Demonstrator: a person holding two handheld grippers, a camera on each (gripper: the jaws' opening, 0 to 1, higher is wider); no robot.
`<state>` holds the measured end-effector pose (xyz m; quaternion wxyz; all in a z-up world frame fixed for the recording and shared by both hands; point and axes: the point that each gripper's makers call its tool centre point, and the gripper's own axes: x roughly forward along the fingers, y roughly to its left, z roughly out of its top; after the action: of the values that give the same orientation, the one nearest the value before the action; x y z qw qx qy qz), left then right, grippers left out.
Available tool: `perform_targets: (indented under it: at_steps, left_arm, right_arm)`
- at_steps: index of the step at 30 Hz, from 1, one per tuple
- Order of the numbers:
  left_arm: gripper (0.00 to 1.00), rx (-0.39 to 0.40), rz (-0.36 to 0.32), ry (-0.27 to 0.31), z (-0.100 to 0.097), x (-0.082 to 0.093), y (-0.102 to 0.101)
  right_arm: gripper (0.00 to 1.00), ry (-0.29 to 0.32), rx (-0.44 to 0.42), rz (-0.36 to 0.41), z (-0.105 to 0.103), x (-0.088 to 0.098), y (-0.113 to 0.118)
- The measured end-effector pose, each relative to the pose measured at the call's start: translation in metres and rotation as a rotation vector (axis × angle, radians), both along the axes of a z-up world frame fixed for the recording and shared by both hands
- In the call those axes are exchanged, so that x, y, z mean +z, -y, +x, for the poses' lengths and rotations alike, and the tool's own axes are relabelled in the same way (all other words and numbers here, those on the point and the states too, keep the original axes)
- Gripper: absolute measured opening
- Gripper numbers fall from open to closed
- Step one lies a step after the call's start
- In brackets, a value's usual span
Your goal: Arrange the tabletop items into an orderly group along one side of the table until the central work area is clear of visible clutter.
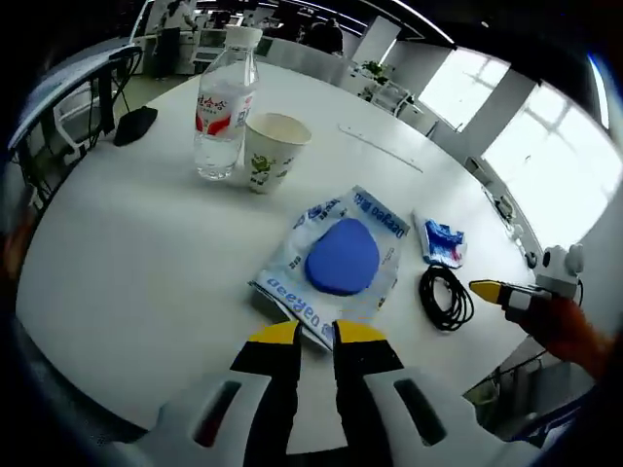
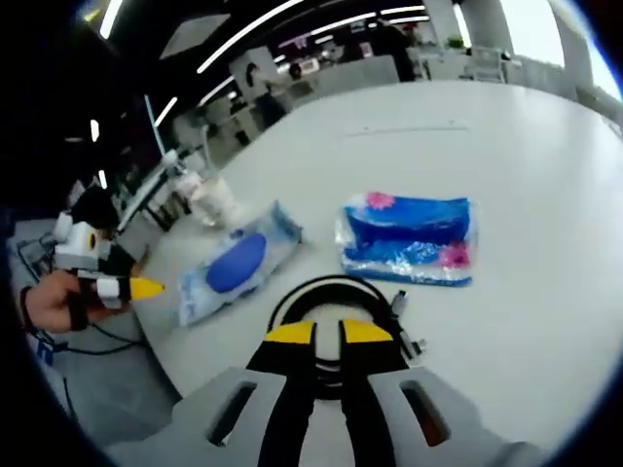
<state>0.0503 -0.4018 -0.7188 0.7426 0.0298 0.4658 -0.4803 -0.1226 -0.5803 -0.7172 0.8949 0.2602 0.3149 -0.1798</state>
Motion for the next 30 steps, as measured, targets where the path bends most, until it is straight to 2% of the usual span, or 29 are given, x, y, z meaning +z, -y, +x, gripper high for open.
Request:
perform_targets:
  at_steps: [7,22,24,27,30]
  left_arm:
    - [0.10,-0.006,0.005,-0.011,-0.005,-0.004,-0.005]
    - [0.11,0.003,0.008,-0.057,-0.015,-0.015,-0.003]
    - [0.11,0.012,0.013,-0.074,-0.017,-0.020,-0.003]
    - [0.13,0.046,-0.002,-0.129,-0.020,-0.025,-0.001]
    - [0.14,0.049,0.000,-0.140,-0.022,-0.030,0.000]
  right_arm:
    - [0.07,-0.006,0.017,0.010,0.003,-0.007,-0.010]
    - [0.07,-0.001,0.015,0.006,0.002,-0.008,-0.008]
    - [0.07,-0.001,0.009,0.007,0.000,-0.009,-0.008]
    - [0.07,-0.001,0.001,0.008,-0.004,-0.009,-0.011]
    - [0.08,0.001,-0.001,0.011,-0.007,-0.009,-0.014]
